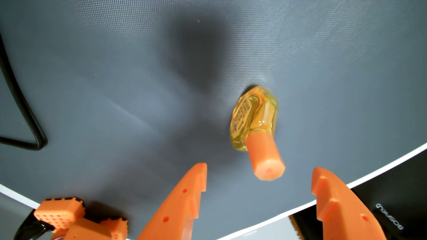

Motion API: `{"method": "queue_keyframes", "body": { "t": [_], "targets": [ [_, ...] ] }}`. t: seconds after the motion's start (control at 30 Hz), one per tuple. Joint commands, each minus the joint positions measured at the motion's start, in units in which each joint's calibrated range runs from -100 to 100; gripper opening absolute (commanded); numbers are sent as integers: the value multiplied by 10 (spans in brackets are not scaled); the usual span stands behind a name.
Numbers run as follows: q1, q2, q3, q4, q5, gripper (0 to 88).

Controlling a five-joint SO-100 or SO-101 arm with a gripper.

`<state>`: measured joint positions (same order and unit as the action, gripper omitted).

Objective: Grab the eyedrops

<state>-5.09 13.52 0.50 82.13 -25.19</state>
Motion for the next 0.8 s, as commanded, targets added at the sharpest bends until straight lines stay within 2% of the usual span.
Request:
{"method": "queue_keyframes", "body": {
  "t": [0.0, 0.77],
  "targets": [
    [4, 15, -26, -2, -10, 267],
    [4, 89, 4, -88, -39, 260]
  ]
}}
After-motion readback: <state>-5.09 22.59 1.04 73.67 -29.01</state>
